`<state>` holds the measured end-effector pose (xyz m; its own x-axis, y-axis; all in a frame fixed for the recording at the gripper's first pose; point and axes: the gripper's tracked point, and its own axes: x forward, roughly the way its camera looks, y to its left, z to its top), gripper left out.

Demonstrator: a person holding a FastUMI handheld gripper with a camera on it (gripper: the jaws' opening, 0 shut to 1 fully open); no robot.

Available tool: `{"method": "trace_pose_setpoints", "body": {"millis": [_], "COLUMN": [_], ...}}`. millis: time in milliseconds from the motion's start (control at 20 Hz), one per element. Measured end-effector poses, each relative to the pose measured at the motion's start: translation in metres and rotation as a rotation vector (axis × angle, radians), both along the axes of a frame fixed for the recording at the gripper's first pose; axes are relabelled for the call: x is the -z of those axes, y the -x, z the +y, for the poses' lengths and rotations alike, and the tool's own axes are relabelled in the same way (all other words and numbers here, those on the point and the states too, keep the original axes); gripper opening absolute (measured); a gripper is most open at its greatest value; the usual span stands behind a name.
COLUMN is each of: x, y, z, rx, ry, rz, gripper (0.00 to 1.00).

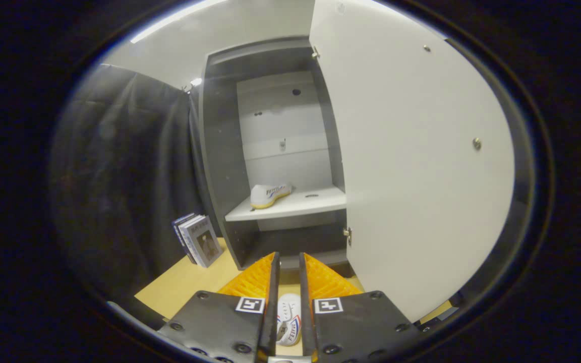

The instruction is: Open the shoe cabinet door, grab the shoes and put them into the shoe cabinet, then close the shoe cabinet door.

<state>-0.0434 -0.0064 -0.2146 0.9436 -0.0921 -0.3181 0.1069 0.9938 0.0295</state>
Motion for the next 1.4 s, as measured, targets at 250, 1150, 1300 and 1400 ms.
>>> {"method": "trace_pose_setpoints", "body": {"millis": [250, 1150, 1300, 1400], "x": [0.086, 0.31, 0.312, 0.306], "y": [-0.007, 0.025, 0.019, 0.016], "z": [0.024, 0.043, 0.043, 0.043], "rx": [-0.058, 0.021, 0.033, 0.043], "ry": [-0.061, -0.143, -0.125, -0.121], "rz": [0.166, 0.513, 0.496, 0.481], "gripper": [0.16, 0.15, 0.12, 0.11]}}
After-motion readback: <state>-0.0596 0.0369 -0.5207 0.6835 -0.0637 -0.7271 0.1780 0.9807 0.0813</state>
